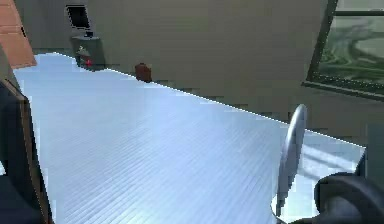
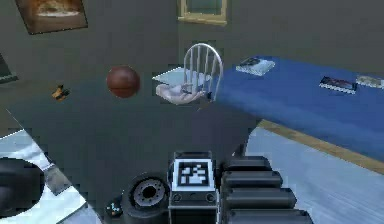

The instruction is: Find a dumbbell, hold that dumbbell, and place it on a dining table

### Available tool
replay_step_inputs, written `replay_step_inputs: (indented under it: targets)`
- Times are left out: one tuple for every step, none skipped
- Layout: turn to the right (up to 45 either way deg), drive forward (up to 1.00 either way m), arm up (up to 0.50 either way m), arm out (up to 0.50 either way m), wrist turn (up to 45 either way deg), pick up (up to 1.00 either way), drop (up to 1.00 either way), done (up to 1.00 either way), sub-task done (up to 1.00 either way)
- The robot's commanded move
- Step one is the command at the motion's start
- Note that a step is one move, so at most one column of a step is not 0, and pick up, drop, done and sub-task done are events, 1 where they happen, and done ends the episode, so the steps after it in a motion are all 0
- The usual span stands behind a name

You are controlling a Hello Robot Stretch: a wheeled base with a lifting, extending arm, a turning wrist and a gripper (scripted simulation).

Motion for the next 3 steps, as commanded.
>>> replay_step_inputs:
  targets:
    - [45.0,0.00,0.00,0.00,0.0,0.00,0.00,0.00,0.00]
    - [45.0,0.00,0.00,0.00,0.0,0.00,0.00,0.00,0.00]
    - [36.0,0.00,0.00,0.00,0.0,0.00,0.00,0.00,0.00]
